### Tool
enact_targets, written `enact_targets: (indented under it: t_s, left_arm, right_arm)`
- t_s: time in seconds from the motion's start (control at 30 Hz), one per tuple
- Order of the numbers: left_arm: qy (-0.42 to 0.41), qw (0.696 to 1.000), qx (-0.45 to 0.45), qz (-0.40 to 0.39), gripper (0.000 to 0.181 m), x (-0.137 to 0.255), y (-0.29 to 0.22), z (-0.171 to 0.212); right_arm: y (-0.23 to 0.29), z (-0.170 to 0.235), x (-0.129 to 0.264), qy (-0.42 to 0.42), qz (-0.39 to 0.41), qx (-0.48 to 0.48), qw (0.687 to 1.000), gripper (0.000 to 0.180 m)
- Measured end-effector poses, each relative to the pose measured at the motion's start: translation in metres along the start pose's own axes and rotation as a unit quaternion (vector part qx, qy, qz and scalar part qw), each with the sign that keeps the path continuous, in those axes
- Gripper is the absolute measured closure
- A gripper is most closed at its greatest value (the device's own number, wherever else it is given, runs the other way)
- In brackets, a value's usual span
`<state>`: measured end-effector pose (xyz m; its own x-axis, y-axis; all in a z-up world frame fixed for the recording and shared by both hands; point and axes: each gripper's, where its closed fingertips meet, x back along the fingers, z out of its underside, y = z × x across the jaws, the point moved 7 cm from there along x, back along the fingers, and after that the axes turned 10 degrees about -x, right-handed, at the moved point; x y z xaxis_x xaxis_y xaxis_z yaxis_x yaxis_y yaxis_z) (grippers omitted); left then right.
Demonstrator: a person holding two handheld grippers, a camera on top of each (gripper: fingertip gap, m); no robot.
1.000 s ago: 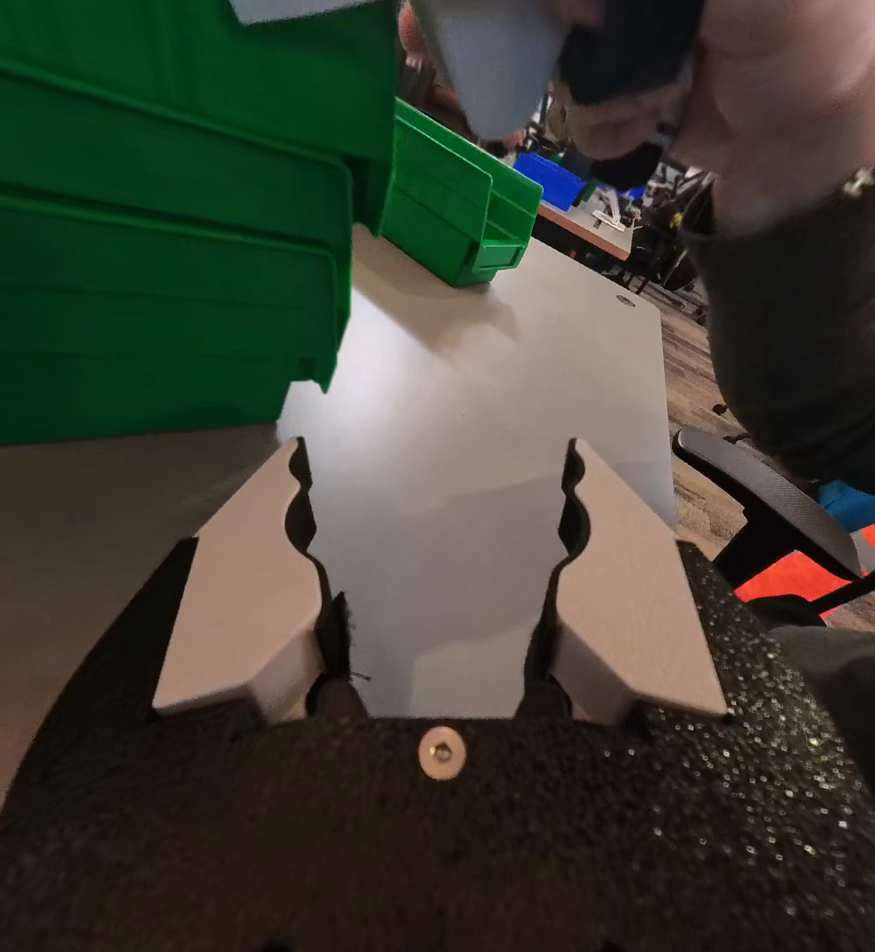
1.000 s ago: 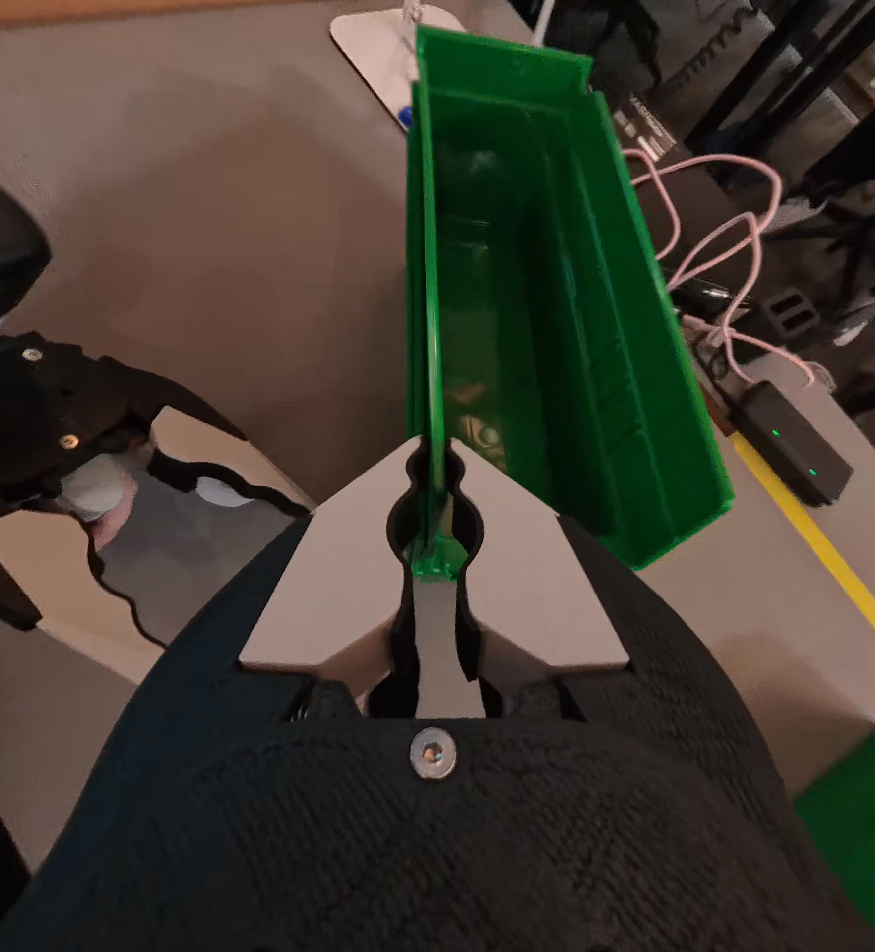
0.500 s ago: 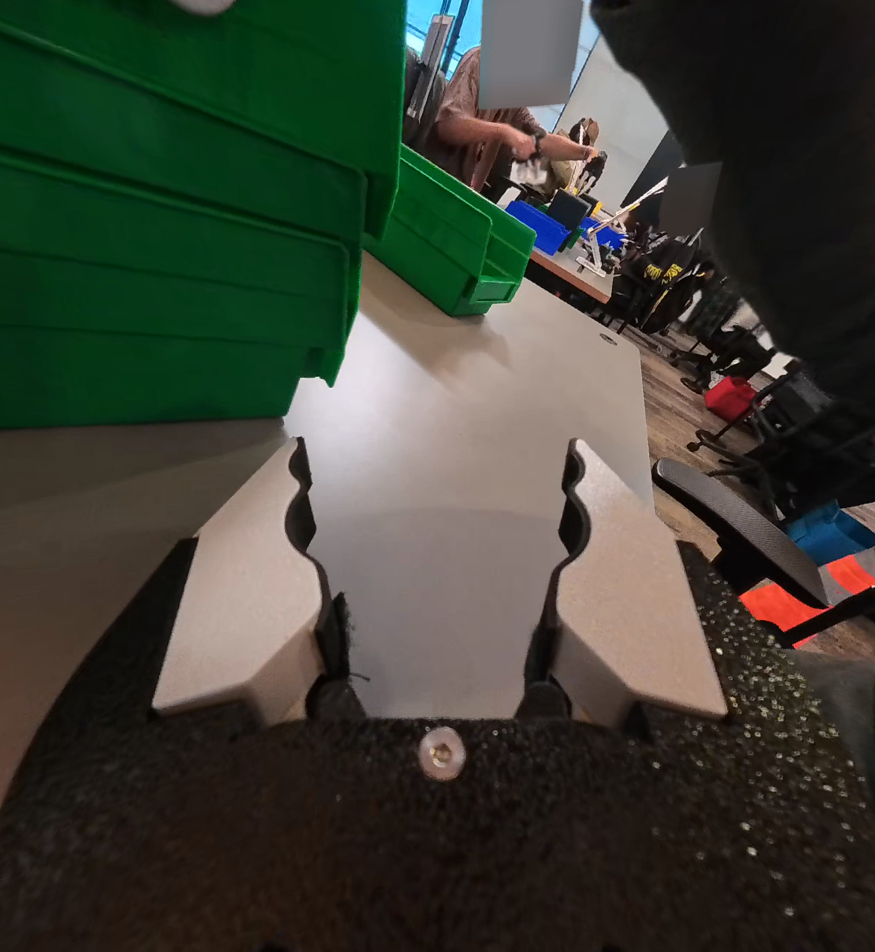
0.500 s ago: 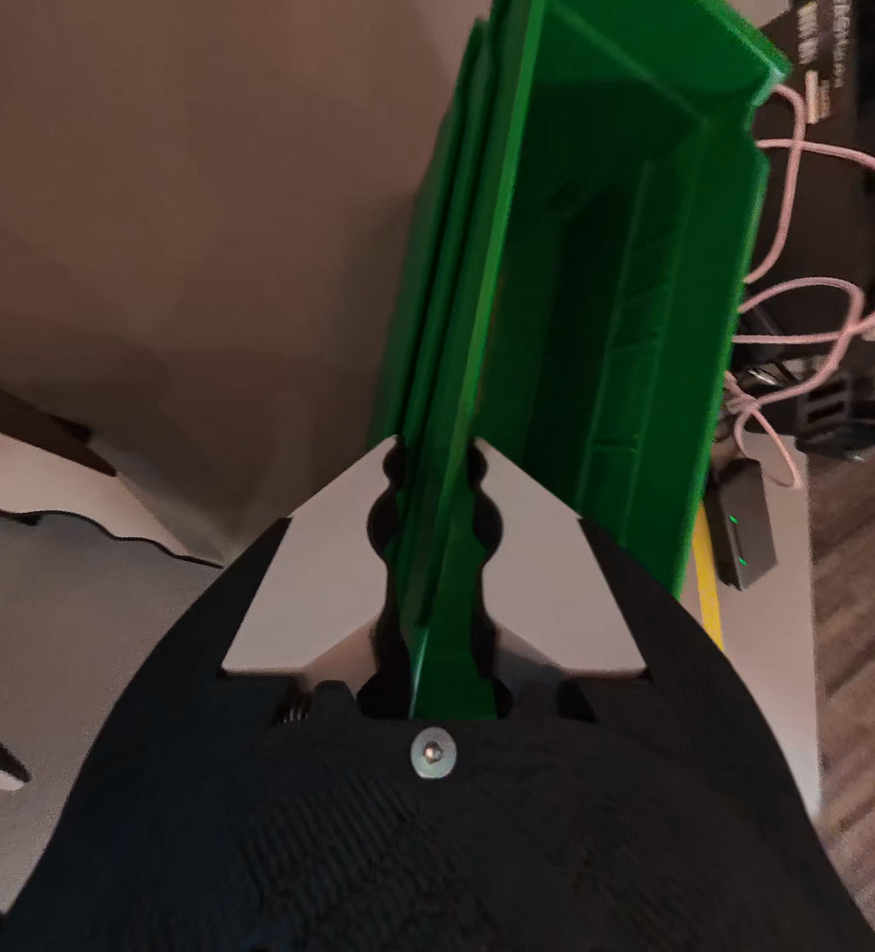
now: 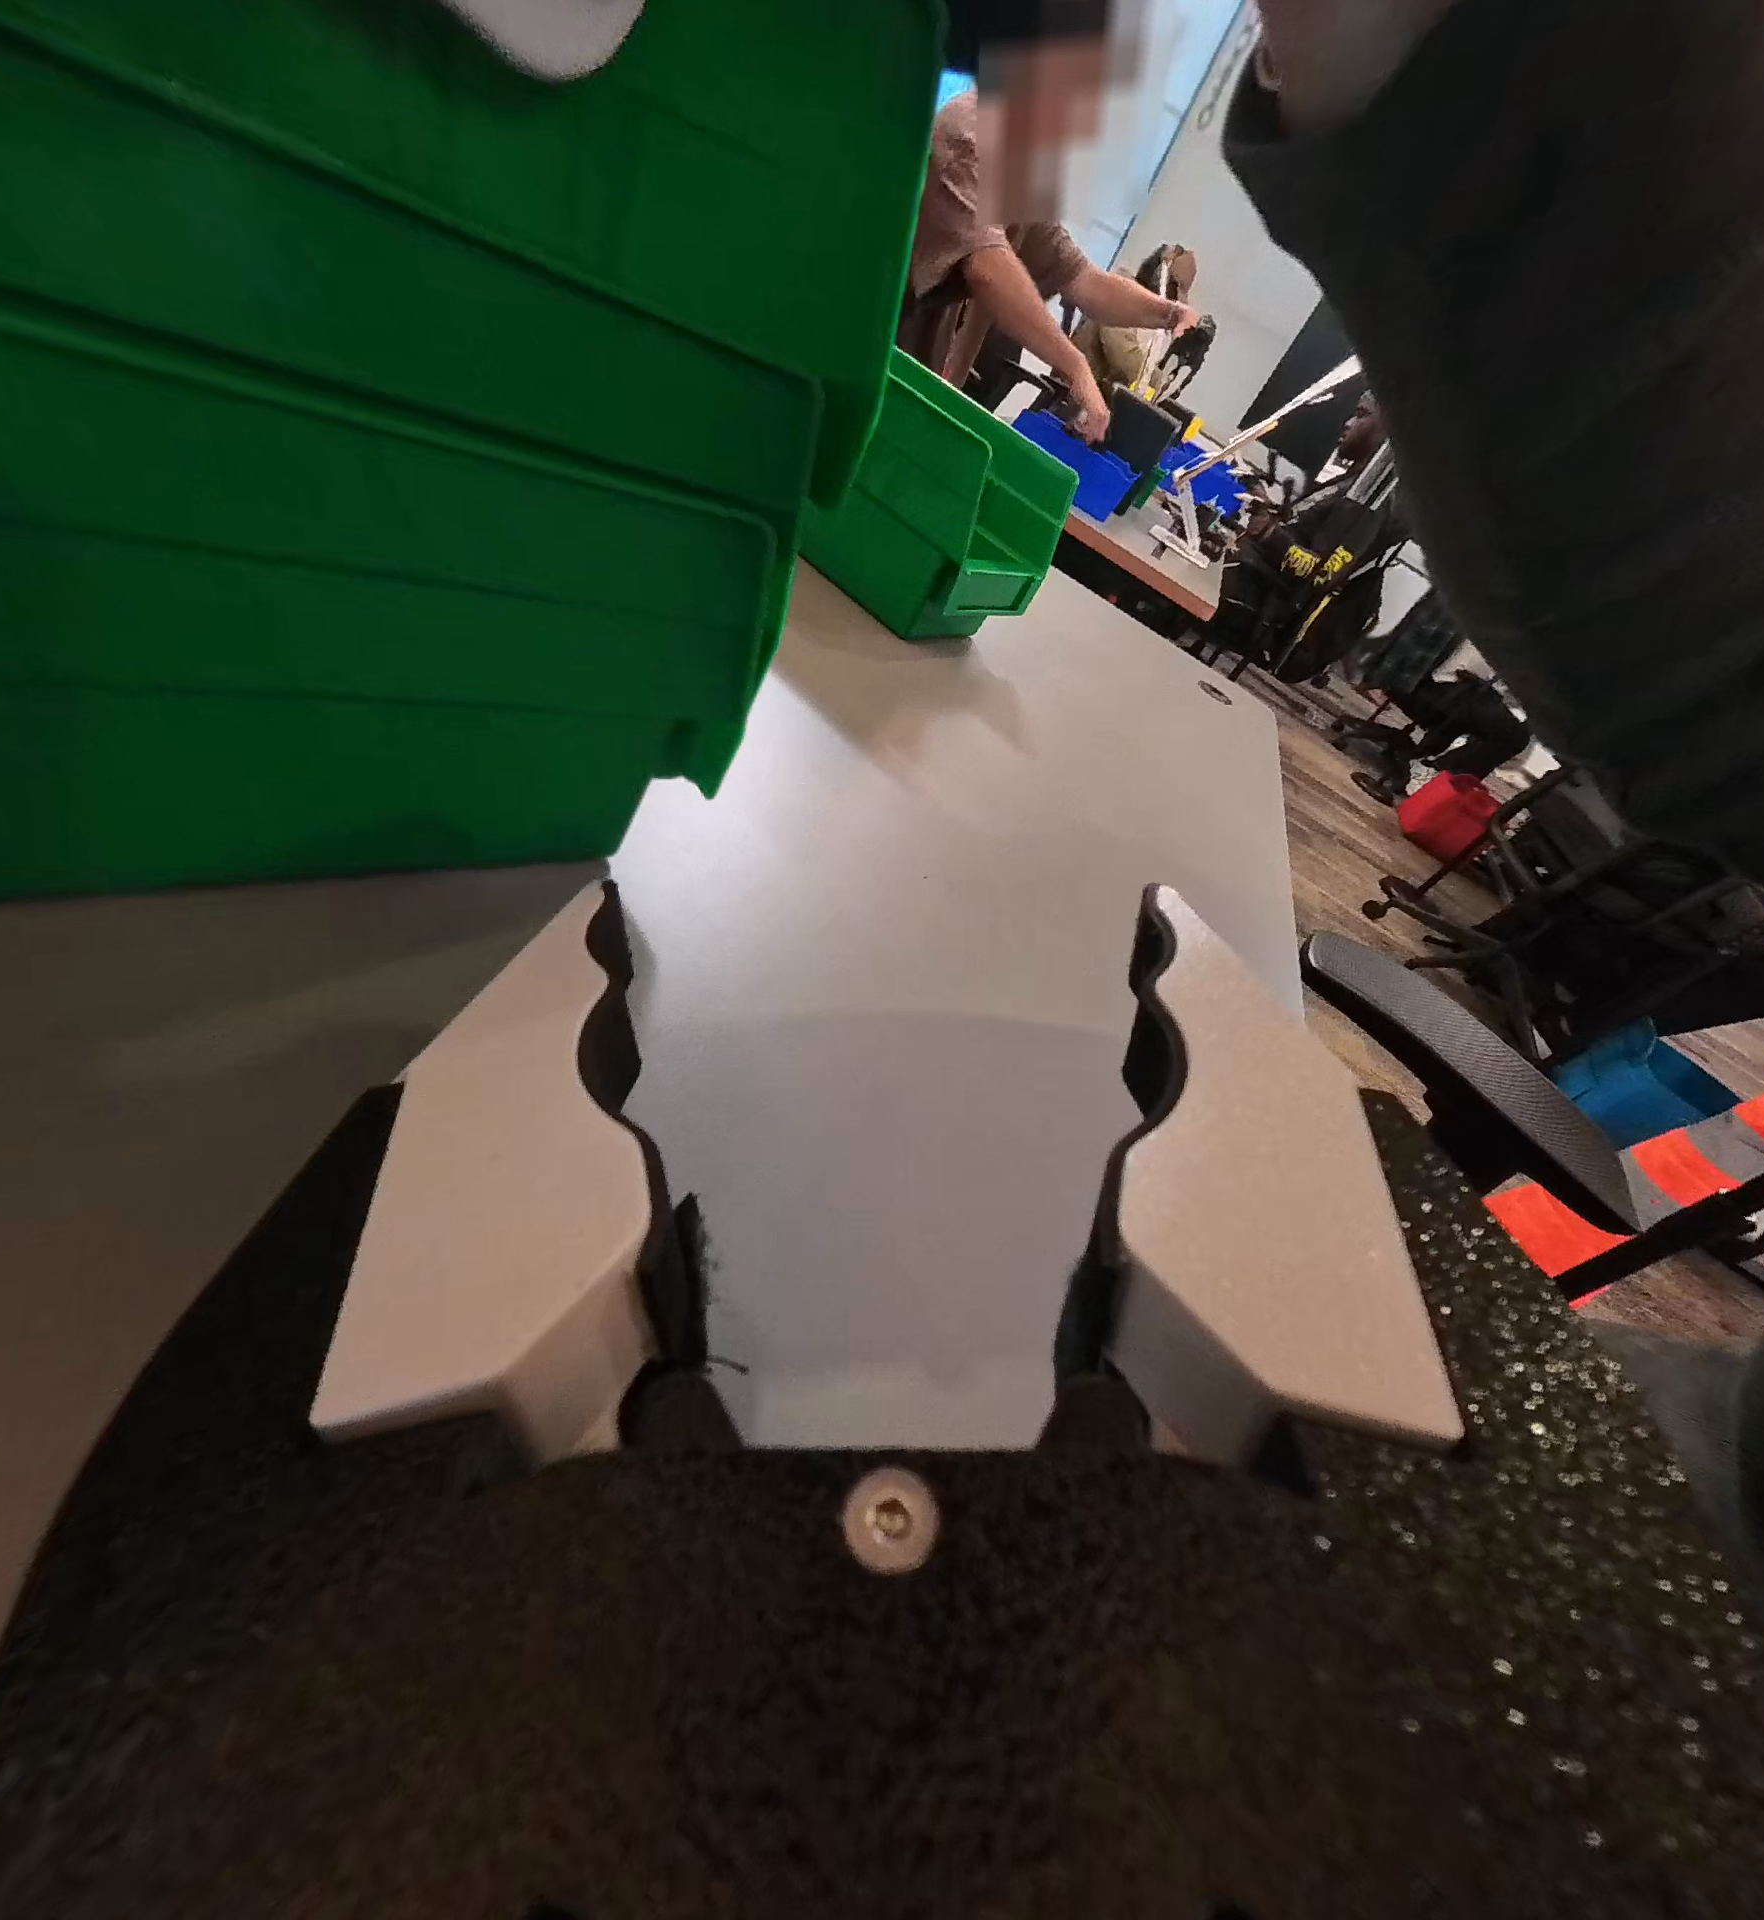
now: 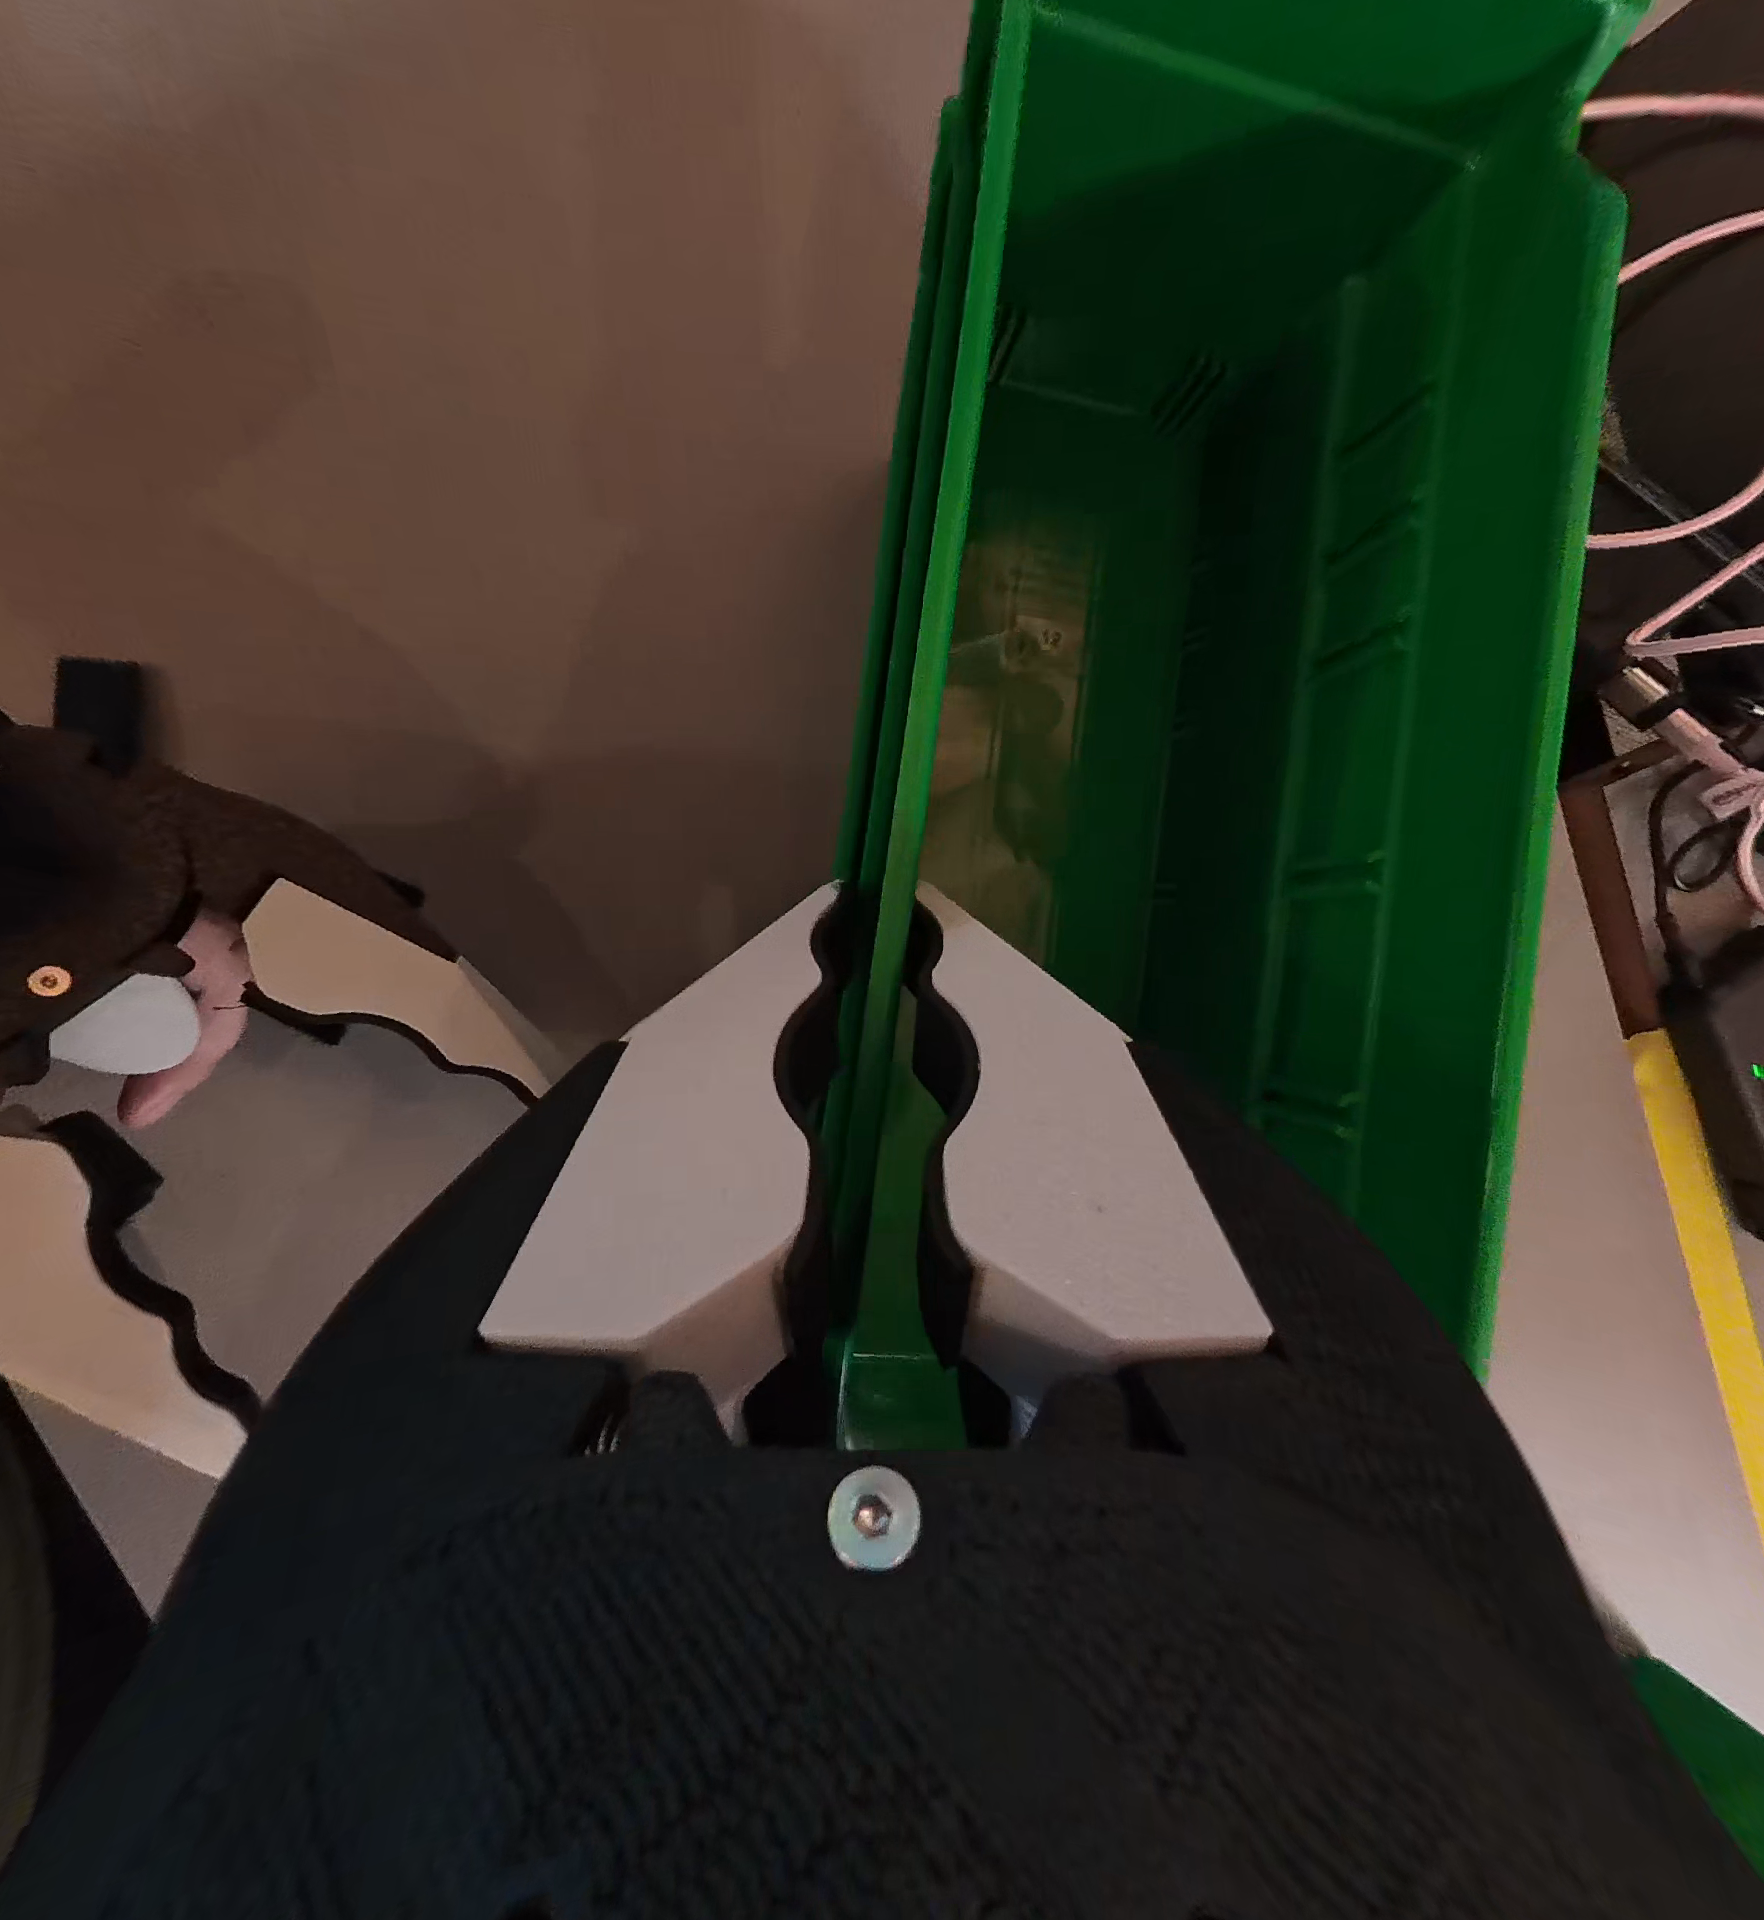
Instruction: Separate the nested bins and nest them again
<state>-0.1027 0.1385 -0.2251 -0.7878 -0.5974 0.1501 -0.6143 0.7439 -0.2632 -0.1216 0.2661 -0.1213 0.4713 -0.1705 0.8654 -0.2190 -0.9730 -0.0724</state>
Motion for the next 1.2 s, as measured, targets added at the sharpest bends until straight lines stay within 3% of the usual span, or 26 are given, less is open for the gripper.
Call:
enact_targets:
  t_s: [0.37,0.8,0.93,1.07,1.2]
  left_arm:
    - [-0.007,1.000,-0.003,-0.006,0.085,0.001,0.001,-0.002]
    - [-0.107,0.988,-0.071,-0.084,0.071,0.022,0.003,-0.027]
    - [-0.134,0.976,-0.123,-0.120,0.065,0.030,-0.001,-0.036]
    - [-0.131,0.960,-0.188,-0.160,0.036,0.036,-0.009,-0.048]
    - [-0.074,0.946,-0.267,-0.172,0.038,0.034,-0.016,-0.046]
  right_arm:
    - [0.007,-0.002,0.007,-0.004,-0.020,-0.010,1.000,0.172]
    - [0.020,-0.012,0.014,-0.042,-0.011,-0.022,0.999,0.172]
    - [0.034,-0.006,0.008,0.001,-0.027,0.004,1.000,0.172]
    - [0.047,-0.002,0.010,0.016,-0.034,0.022,0.999,0.173]
    - [0.052,-0.001,0.011,0.015,-0.046,0.016,0.999,0.174]
